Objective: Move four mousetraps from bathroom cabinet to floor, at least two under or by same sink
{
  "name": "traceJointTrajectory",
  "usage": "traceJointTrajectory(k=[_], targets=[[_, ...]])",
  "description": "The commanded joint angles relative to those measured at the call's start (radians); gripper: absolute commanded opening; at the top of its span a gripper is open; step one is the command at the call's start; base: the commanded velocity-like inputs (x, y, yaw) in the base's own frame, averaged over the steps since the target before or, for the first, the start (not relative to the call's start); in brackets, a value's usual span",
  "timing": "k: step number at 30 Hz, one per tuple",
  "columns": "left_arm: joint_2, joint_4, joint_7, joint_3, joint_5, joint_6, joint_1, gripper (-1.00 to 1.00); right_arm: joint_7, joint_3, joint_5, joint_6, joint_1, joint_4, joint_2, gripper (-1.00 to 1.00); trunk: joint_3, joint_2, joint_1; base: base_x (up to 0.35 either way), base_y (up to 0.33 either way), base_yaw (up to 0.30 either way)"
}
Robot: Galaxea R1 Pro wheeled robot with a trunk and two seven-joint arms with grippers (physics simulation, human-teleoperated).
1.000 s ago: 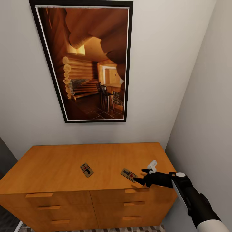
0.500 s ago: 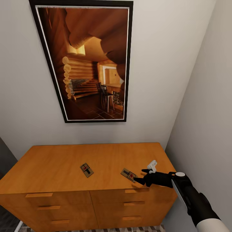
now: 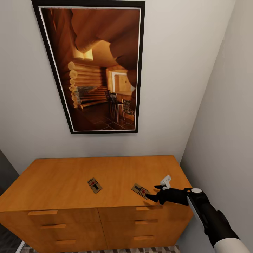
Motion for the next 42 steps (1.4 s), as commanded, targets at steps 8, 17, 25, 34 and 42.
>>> traceJointTrajectory(k=[8,17,25,34,42], targets=[[0.001,0.002,-0.01,0.003,0.008,-0.003,-0.001,1.0,0.004,0.001,0.003,0.003,-0.001,0.003,0.001,1.0,-0.002,-0.002,0.001,0.0,0.0,0.0],[0.001,0.002,-0.01,0.003,0.008,-0.003,-0.001,1.0,0.004,0.002,0.003,0.002,-0.001,0.004,0.003,1.0,-0.002,-0.002,0.001,0.0,0.0,0.0],[0.0,0.002,-0.01,0.003,0.008,-0.003,-0.001,1.0,0.004,0.002,0.003,0.002,-0.001,0.004,0.004,1.0,-0.002,-0.002,0.001,0.0,0.0,0.0],[0.001,0.002,-0.01,0.003,0.008,-0.003,-0.001,1.0,0.004,0.002,0.003,0.002,-0.001,0.004,0.004,1.0,-0.002,-0.002,0.001,0.0,0.004,0.0],[0.0,0.002,-0.01,0.003,0.008,-0.003,-0.001,1.0,0.004,0.002,0.003,0.002,-0.001,0.004,0.005,1.0,-0.002,-0.002,0.001,0.0,0.058,0.0]])
